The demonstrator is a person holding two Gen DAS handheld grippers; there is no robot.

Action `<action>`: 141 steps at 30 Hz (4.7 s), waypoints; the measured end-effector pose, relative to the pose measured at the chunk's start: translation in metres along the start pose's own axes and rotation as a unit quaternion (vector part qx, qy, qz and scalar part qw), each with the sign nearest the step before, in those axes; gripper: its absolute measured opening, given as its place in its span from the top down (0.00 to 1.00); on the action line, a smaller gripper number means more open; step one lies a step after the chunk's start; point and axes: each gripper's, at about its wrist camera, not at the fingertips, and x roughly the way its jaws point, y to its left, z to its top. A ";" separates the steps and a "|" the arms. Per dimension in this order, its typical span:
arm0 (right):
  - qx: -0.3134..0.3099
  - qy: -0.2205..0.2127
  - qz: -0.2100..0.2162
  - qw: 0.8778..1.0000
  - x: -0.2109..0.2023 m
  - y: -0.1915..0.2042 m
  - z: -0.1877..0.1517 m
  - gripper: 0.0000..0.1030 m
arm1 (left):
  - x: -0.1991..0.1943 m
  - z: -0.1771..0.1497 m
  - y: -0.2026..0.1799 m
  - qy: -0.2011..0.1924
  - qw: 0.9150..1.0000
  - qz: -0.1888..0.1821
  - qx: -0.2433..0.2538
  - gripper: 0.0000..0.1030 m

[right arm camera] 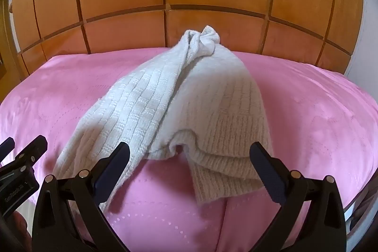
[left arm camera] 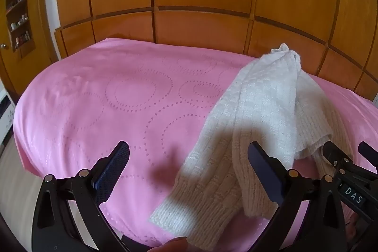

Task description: Fold small clothes

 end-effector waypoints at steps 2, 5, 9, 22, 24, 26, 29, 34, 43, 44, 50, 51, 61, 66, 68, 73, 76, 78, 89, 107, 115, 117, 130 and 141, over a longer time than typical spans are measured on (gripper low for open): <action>-0.001 0.000 0.001 1.000 0.000 0.001 0.000 0.02 | 0.000 0.000 0.001 0.000 1.000 0.001 -0.001 0.04; -0.002 0.001 0.002 1.000 0.001 0.001 -0.001 0.02 | 0.001 0.000 0.001 0.001 1.000 0.001 -0.001 0.04; -0.003 0.000 0.002 1.000 0.000 0.003 -0.002 0.02 | 0.001 -0.001 0.007 -0.004 1.000 0.000 0.002 0.04; -0.004 0.001 0.004 1.000 -0.001 0.005 -0.003 0.02 | -0.001 -0.001 0.005 -0.001 1.000 0.002 0.002 0.04; -0.004 0.001 0.004 1.000 -0.001 0.005 -0.003 0.02 | -0.002 -0.002 0.004 -0.001 1.000 0.002 0.002 0.04; -0.004 0.001 0.005 1.000 -0.001 0.004 -0.003 0.02 | -0.001 -0.002 0.003 0.000 1.000 0.004 0.003 0.04; -0.003 0.002 0.008 1.000 -0.001 0.003 -0.003 0.02 | -0.001 -0.003 0.005 0.001 1.000 0.005 0.003 0.04; 0.000 0.001 0.031 1.000 -0.001 -0.001 -0.001 0.02 | 0.004 -0.003 0.006 0.002 1.000 0.002 -0.001 0.04; 0.043 0.018 0.184 0.982 0.003 -0.015 0.018 0.29 | 0.025 -0.003 0.039 0.035 0.999 -0.004 -0.032 0.04; 0.038 0.023 0.188 0.981 0.006 -0.011 0.023 0.37 | 0.028 -0.004 0.046 0.040 0.998 -0.004 -0.042 0.04; 0.015 0.074 0.172 0.982 0.056 0.016 0.043 0.43 | 0.034 -0.010 0.062 0.068 0.997 -0.016 -0.044 0.04; 0.010 0.094 0.162 0.982 0.069 0.019 0.042 0.43 | 0.035 -0.012 0.060 0.069 0.997 -0.025 -0.036 0.04; -0.022 0.107 0.211 0.971 0.071 0.036 0.054 0.90 | 0.051 -0.029 0.035 0.101 0.991 -0.075 0.034 0.17; -0.014 0.019 0.168 0.986 0.026 -0.018 0.095 0.90 | 0.061 -0.034 0.028 0.110 0.990 -0.082 0.041 0.17; -0.019 -0.011 0.113 0.993 0.017 -0.046 0.112 0.90 | 0.064 -0.036 0.027 0.116 0.989 -0.085 0.040 0.25; -0.009 -0.038 -0.057 0.998 0.030 -0.132 0.132 0.90 | 0.069 -0.030 0.021 0.119 0.987 -0.084 0.061 0.46; 0.020 -0.020 -0.154 0.988 0.059 -0.194 0.142 0.90 | 0.072 -0.025 0.015 0.121 0.985 -0.093 0.075 0.67; 0.050 0.004 -0.194 0.980 0.081 -0.235 0.146 0.90 | 0.072 -0.024 0.008 0.120 0.985 -0.096 0.080 0.77; 0.086 0.127 -0.402 0.903 0.164 -0.379 0.123 0.95 | 0.090 0.020 0.046 0.108 0.992 -0.051 0.036 0.90; 0.189 0.139 0.187 0.954 0.081 -0.202 0.070 0.54 | 0.111 0.091 0.101 0.051 0.997 0.037 -0.040 0.90; 0.203 0.171 0.284 0.921 0.101 -0.096 0.050 0.68 | 0.085 0.061 0.065 0.046 0.998 -0.032 -0.027 0.43; 0.192 0.152 0.252 0.936 0.097 -0.096 0.058 0.83 | 0.080 0.055 0.058 0.046 0.997 -0.051 -0.023 0.43; 0.162 0.051 0.031 0.985 0.023 -0.243 0.065 0.95 | 0.091 0.024 -0.027 0.129 0.960 -0.247 0.001 0.43; 0.186 0.119 -0.018 0.975 0.094 -0.292 0.034 0.95 | 0.128 0.022 -0.121 0.213 0.906 -0.366 -0.018 0.49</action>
